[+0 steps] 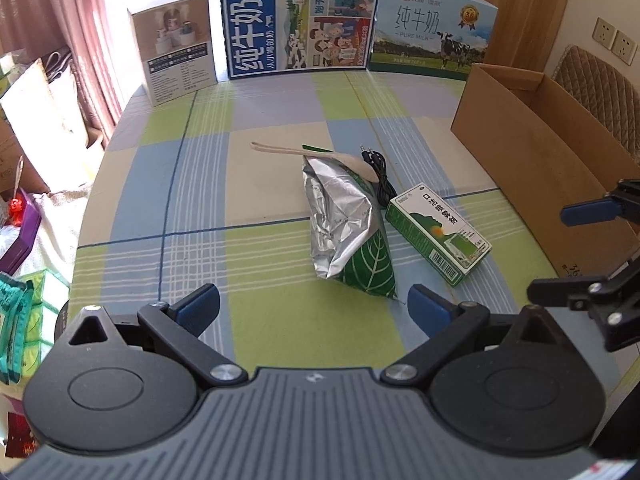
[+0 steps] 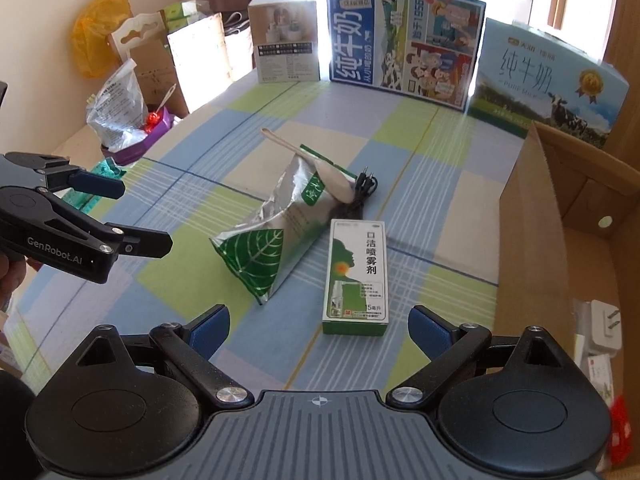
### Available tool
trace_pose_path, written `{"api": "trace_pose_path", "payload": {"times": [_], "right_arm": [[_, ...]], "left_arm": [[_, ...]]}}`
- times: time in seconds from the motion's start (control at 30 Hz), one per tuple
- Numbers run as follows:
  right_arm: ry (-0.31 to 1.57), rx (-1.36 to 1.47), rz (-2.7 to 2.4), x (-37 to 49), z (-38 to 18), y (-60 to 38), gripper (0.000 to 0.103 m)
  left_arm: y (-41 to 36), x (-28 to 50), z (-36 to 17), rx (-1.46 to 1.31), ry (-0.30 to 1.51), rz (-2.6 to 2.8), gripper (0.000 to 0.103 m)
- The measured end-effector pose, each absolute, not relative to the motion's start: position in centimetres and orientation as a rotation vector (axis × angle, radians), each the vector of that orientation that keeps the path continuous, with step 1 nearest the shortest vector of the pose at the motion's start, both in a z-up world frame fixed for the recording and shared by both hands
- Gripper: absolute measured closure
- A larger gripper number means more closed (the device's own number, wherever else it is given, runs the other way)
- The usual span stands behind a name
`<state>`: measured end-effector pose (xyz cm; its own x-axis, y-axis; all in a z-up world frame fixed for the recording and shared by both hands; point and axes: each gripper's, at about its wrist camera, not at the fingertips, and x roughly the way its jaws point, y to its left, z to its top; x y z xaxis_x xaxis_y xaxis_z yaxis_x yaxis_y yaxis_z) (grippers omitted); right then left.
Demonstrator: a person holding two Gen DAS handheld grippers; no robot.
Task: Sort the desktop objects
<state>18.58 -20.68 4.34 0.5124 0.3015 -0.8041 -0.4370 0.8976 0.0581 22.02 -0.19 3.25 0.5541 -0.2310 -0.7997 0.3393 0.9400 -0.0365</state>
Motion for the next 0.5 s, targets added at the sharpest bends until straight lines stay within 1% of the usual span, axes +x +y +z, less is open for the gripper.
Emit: {"api": "trace_pose_path", "payload": {"times": [0.23,0.5], "right_arm": [[0.978,-0.163,0.433,21.6,1.0,-20.9,0.010],[1.013,-0.146,0.438,24.5,-1.5,-21.3,0.011]], "left_arm": [[-1.2,25.2,1.0,0.173,0.946,-0.399,0.005],[-2.3,29.1,-1.7,0.148,0.986,-0.424,0.005]]}}
